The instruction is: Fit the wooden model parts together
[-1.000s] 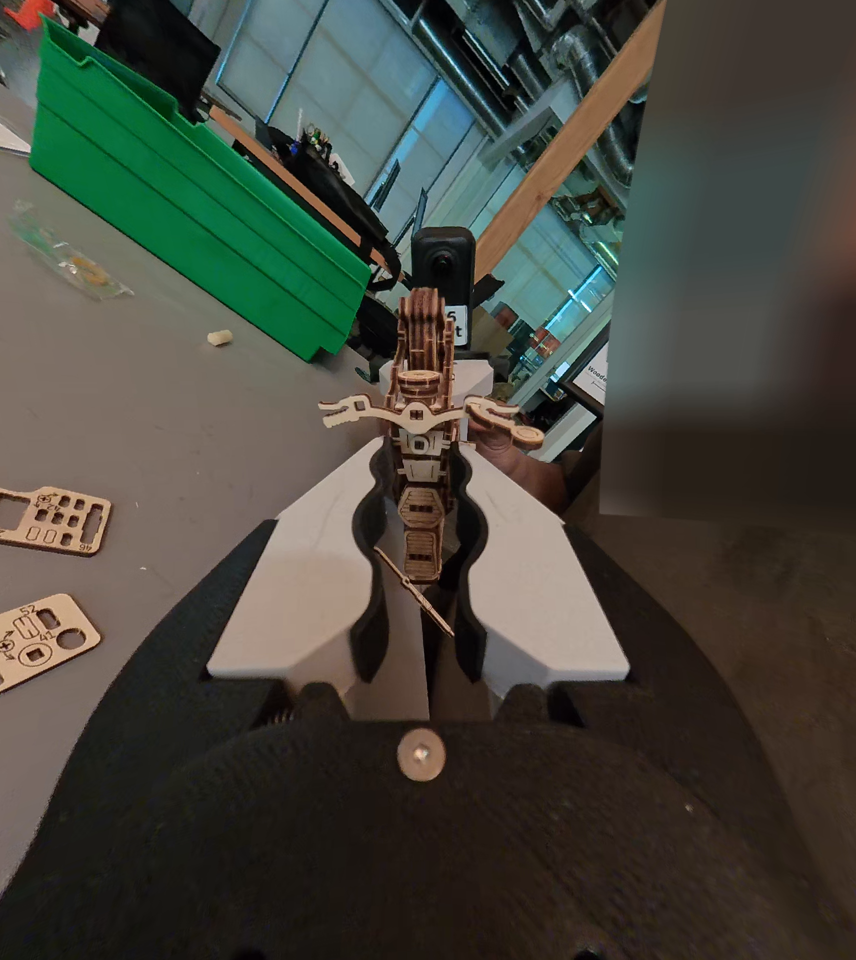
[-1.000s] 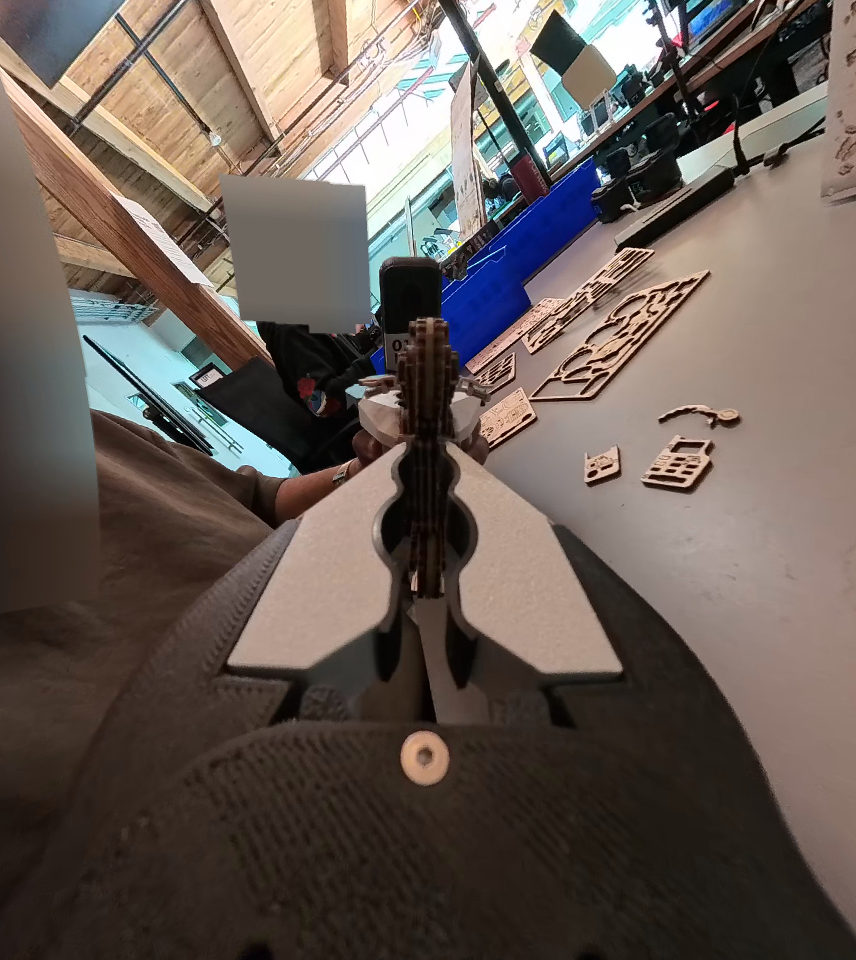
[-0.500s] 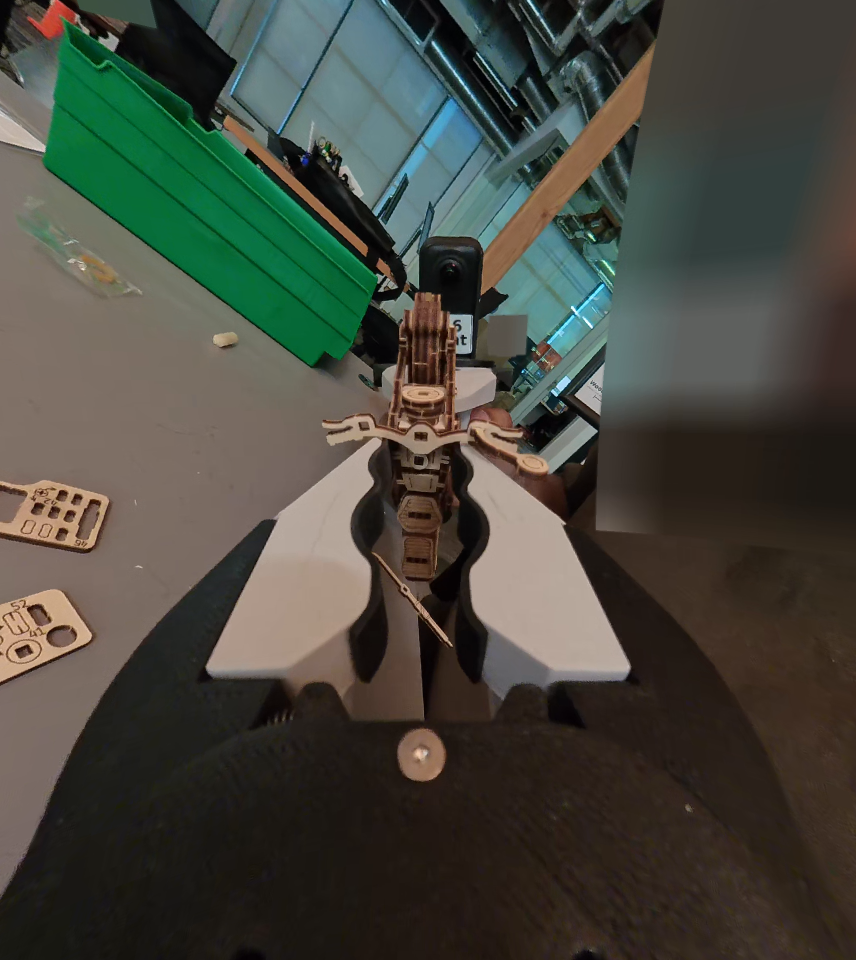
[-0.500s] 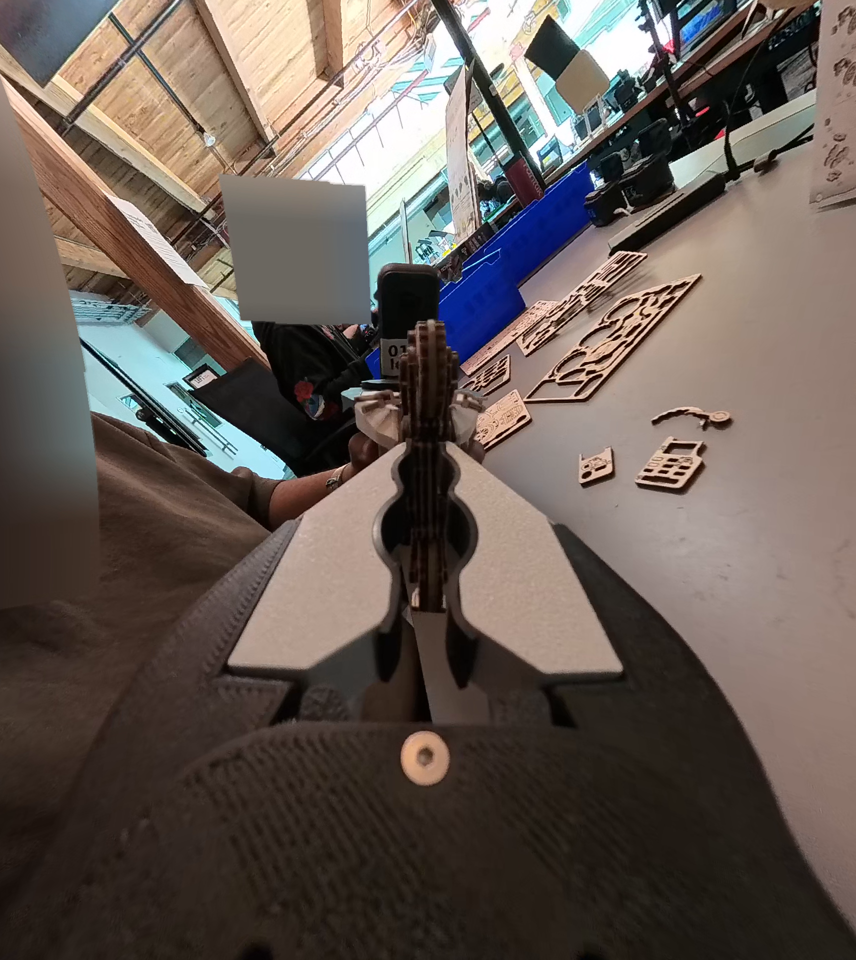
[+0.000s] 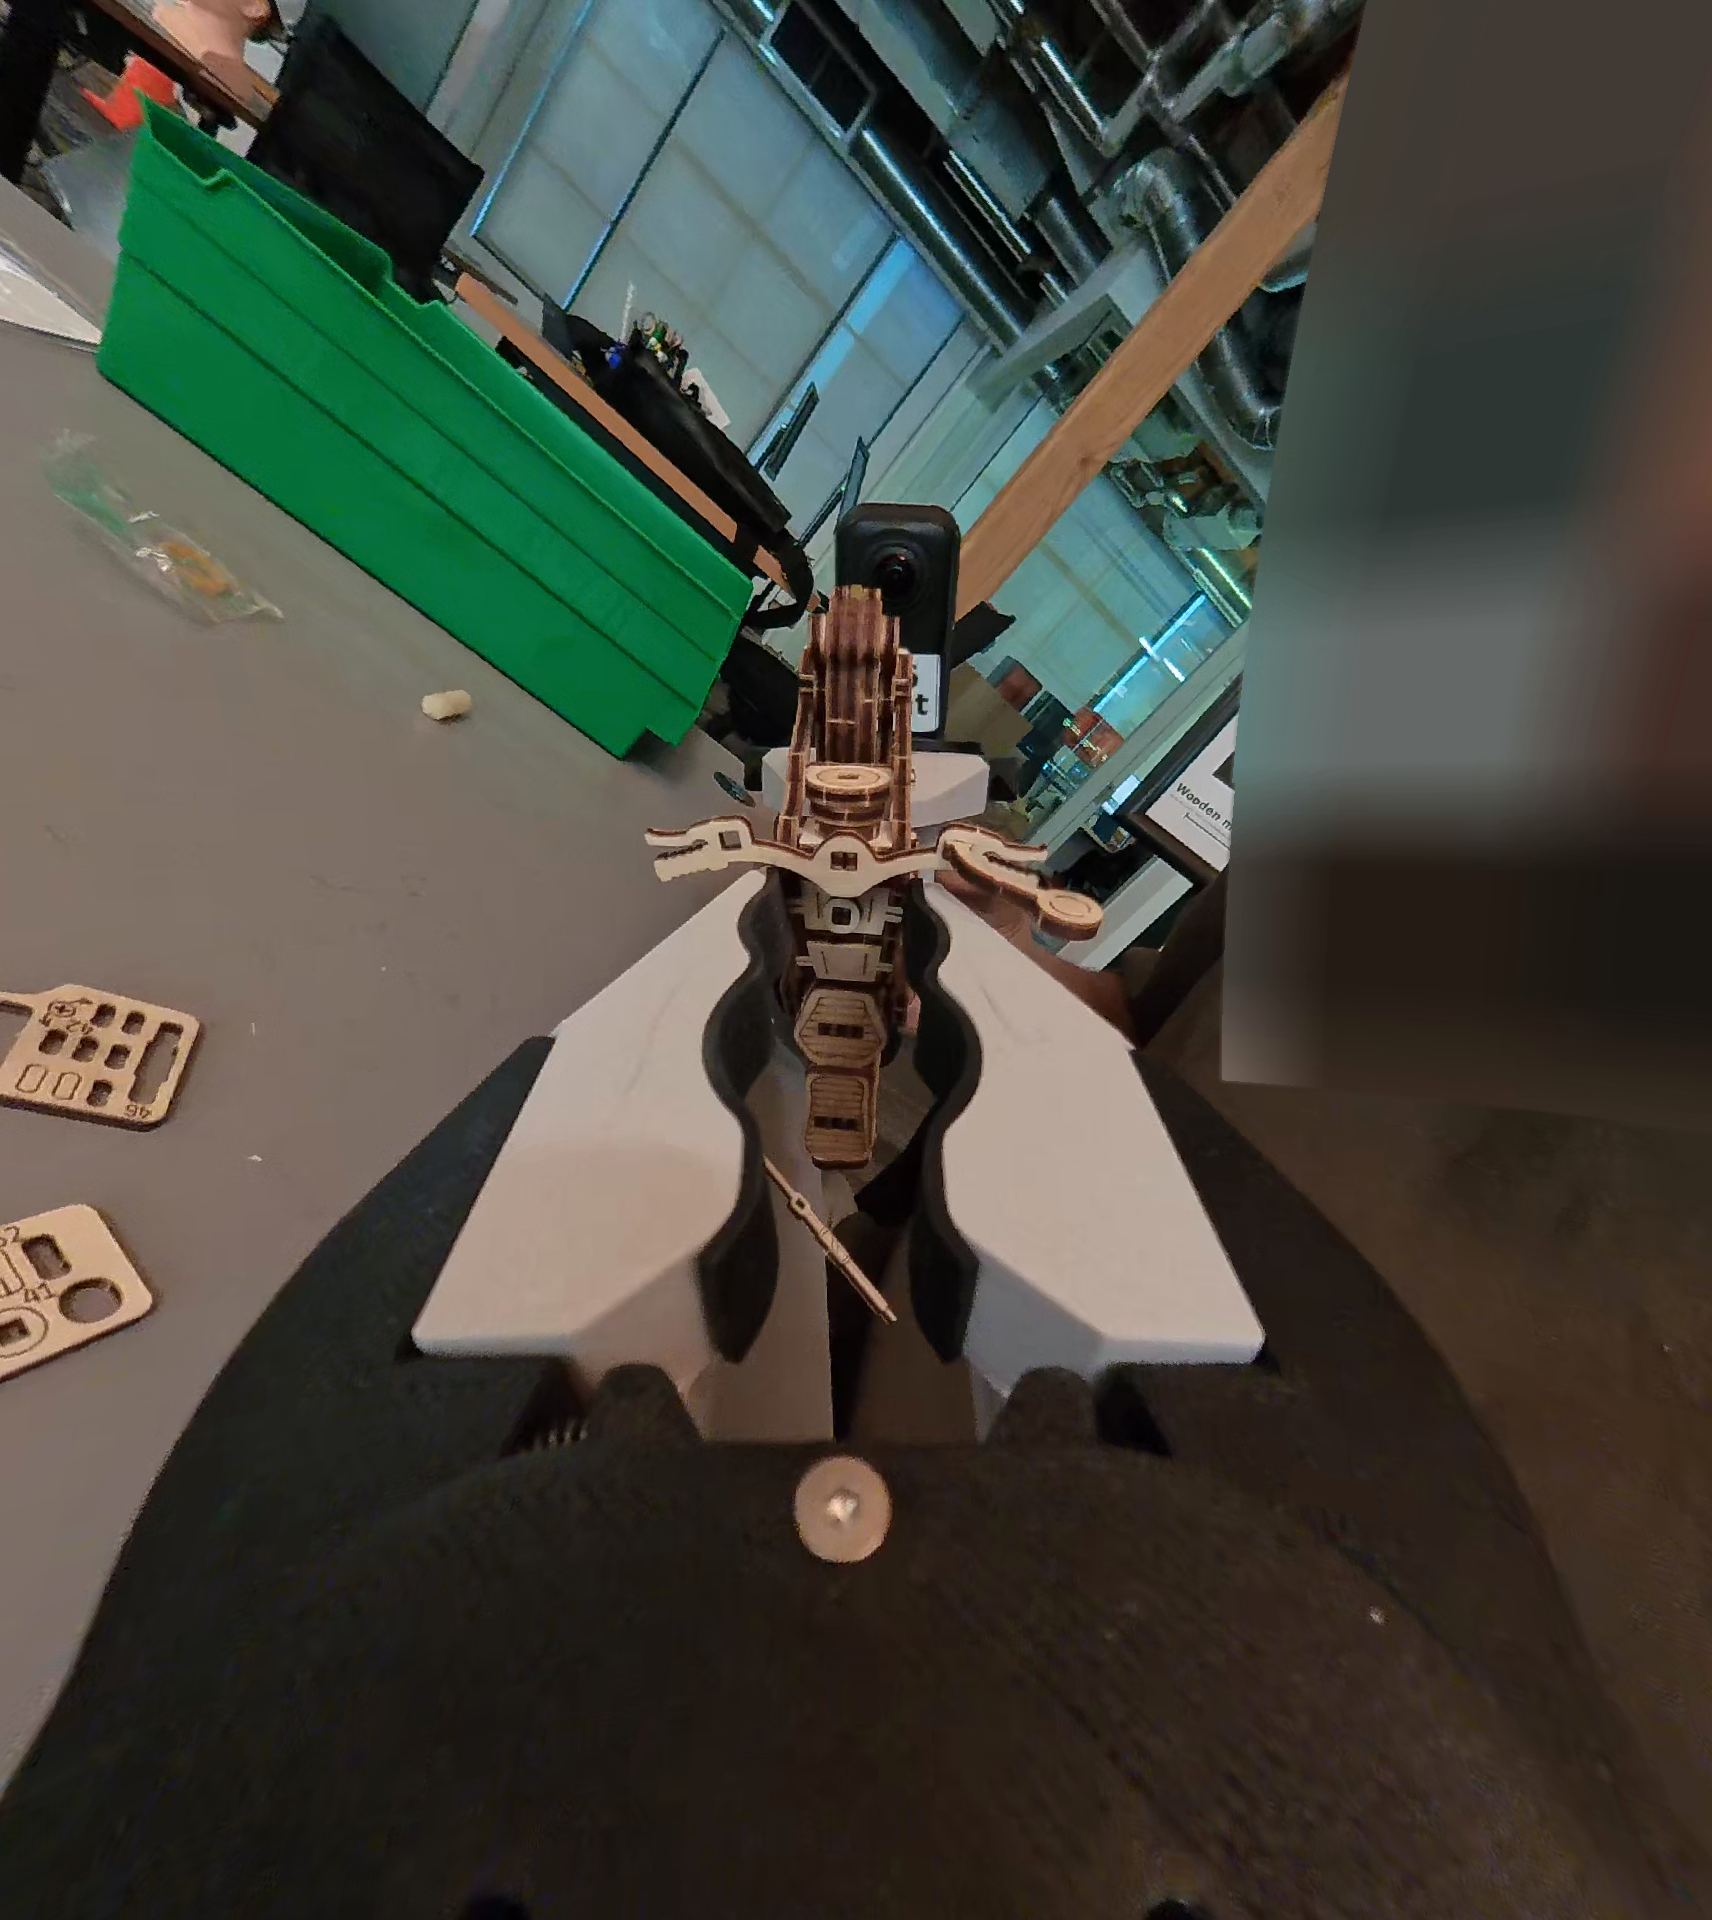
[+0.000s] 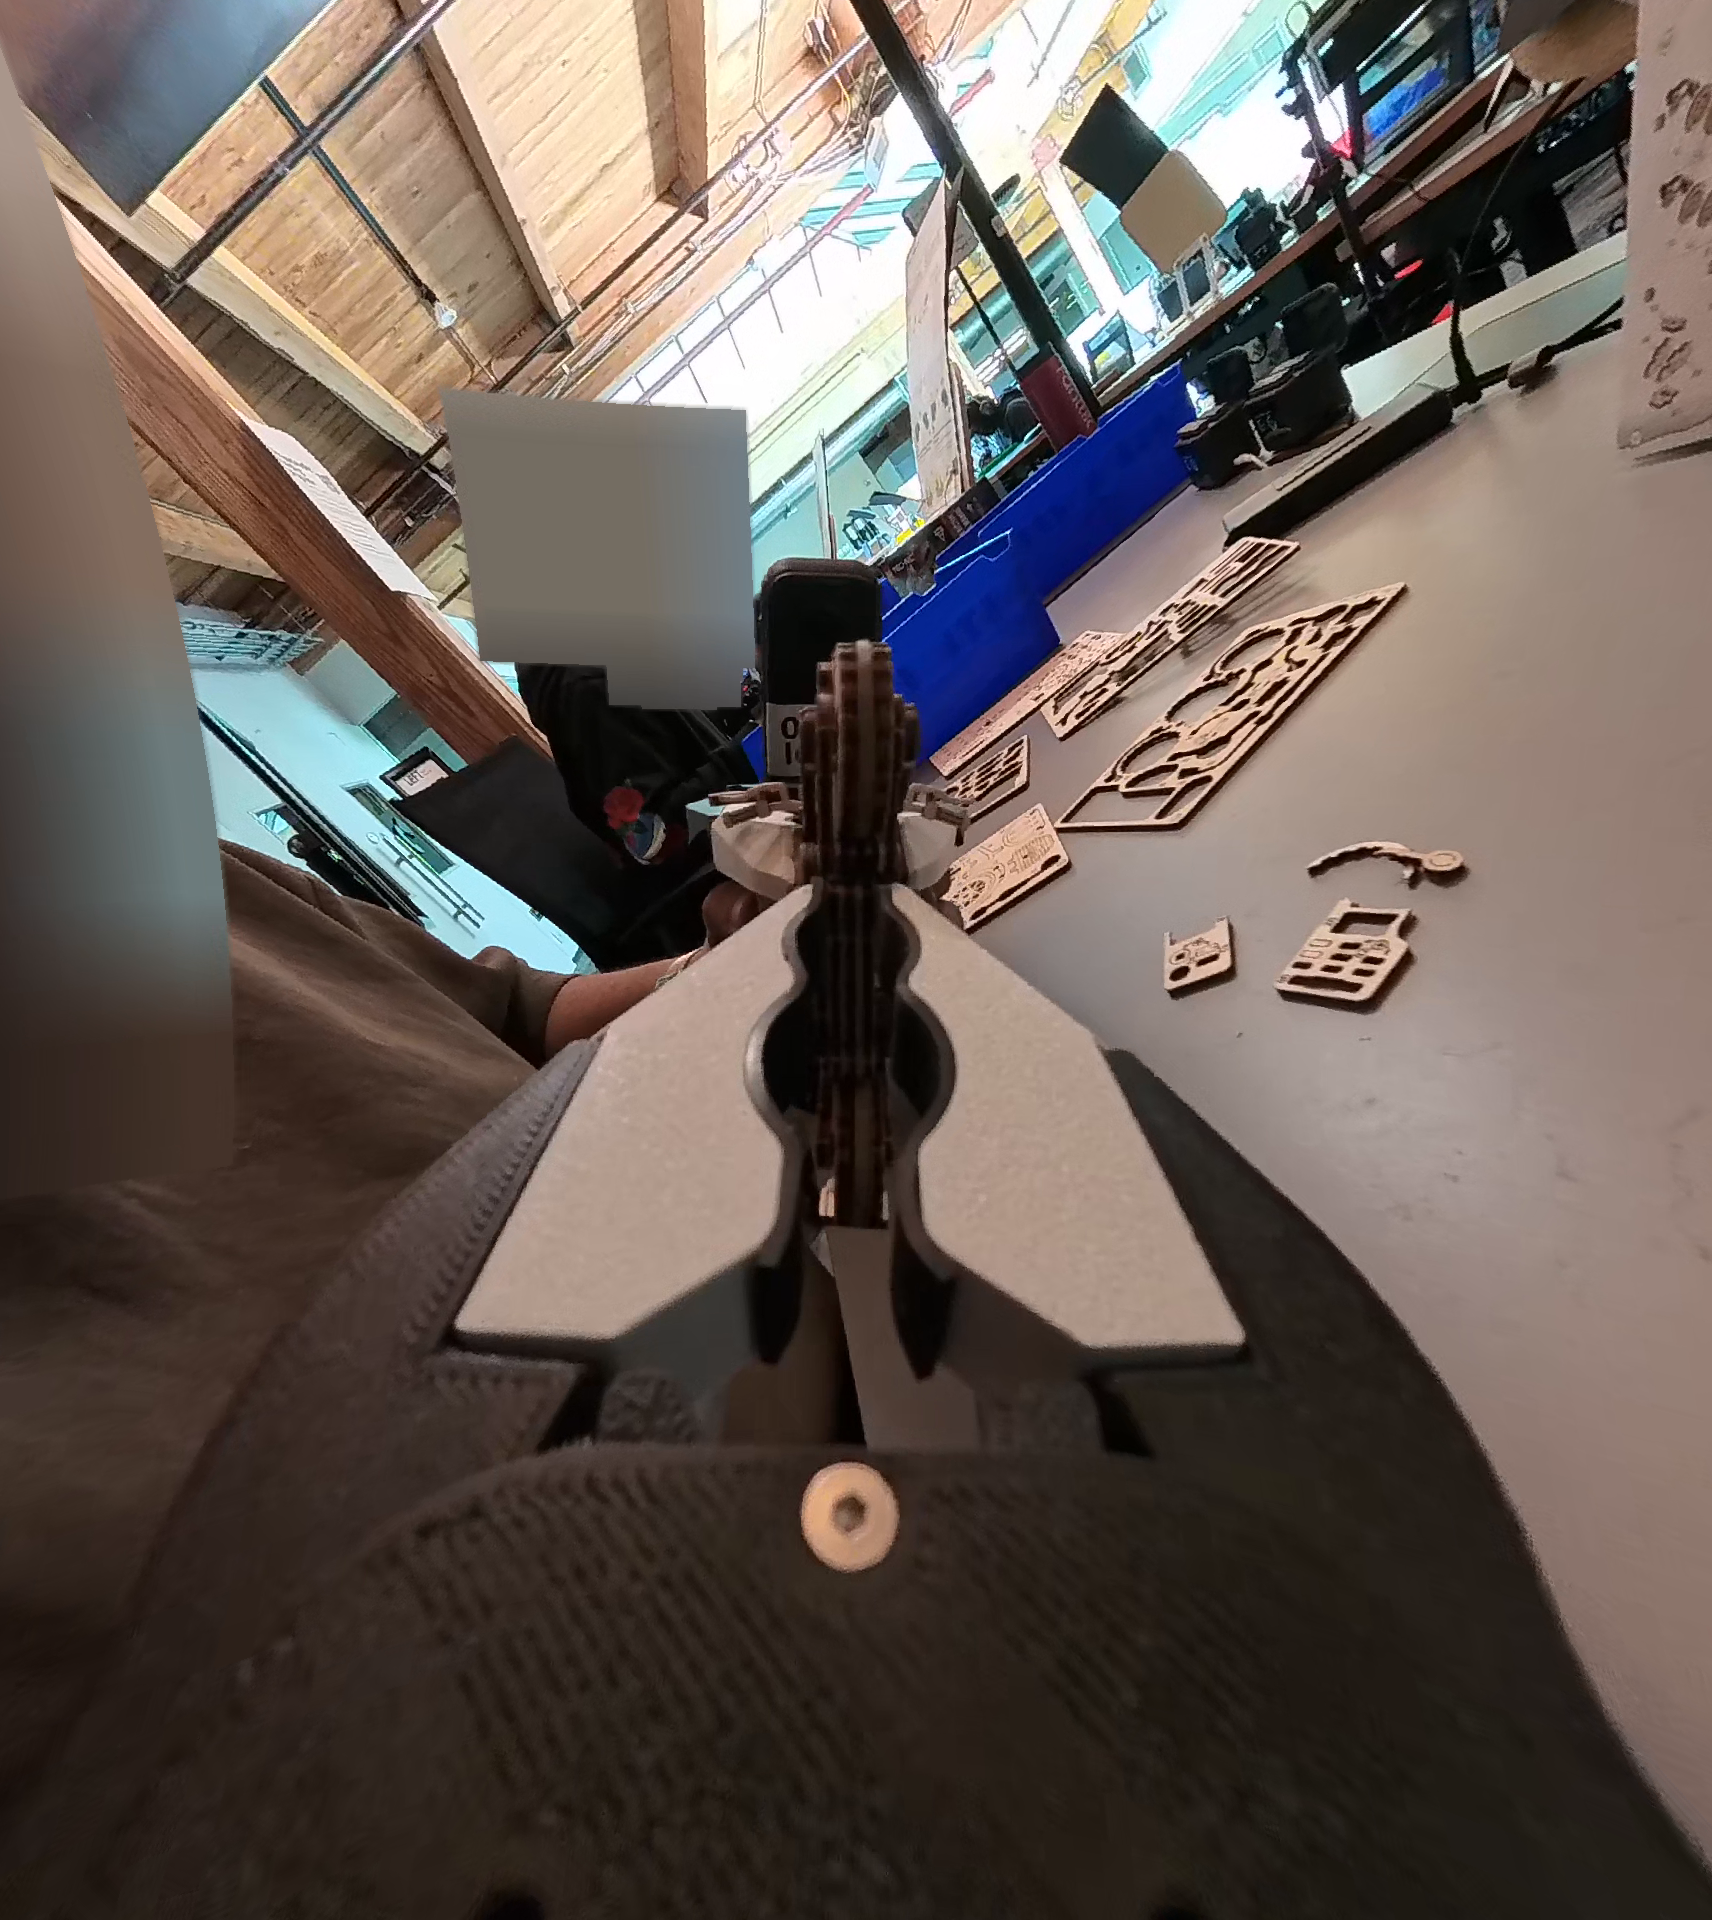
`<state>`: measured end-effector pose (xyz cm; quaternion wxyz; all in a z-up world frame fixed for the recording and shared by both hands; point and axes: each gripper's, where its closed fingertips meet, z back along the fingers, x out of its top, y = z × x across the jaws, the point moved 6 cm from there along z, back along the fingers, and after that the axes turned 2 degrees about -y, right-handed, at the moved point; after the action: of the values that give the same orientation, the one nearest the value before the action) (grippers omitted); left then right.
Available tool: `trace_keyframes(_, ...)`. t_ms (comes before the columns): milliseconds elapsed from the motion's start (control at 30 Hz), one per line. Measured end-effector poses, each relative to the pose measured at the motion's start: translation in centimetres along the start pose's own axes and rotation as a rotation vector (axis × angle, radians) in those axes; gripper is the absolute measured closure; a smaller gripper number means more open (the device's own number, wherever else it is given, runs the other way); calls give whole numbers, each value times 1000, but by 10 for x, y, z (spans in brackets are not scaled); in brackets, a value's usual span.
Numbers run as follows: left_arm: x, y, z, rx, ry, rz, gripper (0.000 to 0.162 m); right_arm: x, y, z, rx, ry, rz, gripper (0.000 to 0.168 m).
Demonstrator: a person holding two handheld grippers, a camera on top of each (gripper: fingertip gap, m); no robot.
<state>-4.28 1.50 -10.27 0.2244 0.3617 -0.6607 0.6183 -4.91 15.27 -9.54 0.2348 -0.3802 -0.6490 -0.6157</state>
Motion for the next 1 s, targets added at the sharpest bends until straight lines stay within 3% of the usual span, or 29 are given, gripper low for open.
trace_keyframes(333, -6, 5, -4, 18, 17, 53, 130, 5, -7, 7, -19, -48, -47, 162)
trace_keyframes(633, -9, 7, -7, 3, 1, 106, 131, 3, -6, 5, -15, -41, -49, 162)
trace_keyframes(800, -9, 6, -7, -2, -8, 112, 144, 3, -6, 5, -18, -40, -47, 162)
trace_keyframes(1000, -8, 6, -6, -13, -20, 119, 145, 3, -6, 4, -11, -42, -50, 162)
